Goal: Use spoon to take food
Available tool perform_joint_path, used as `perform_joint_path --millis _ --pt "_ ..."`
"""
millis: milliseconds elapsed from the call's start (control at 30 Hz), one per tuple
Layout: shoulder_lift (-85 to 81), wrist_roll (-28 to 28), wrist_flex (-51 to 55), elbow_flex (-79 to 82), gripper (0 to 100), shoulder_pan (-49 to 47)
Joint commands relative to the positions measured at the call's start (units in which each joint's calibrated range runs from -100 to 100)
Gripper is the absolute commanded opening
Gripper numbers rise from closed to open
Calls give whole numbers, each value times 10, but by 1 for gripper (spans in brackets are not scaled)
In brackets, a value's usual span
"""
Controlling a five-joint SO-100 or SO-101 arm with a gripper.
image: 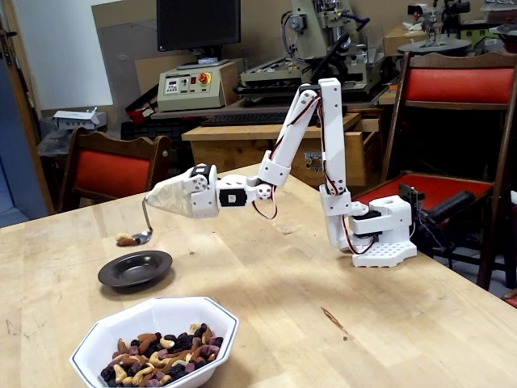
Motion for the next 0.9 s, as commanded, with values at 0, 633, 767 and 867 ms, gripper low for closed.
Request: perform_joint_path --millis 0,633,767,867 --pt "11 1 -20 -25 4 -2" --pt "22 1 -21 -24 4 -2" --pt "22 1 -21 -23 4 -2" --pt "23 1 -21 -23 4 -2"
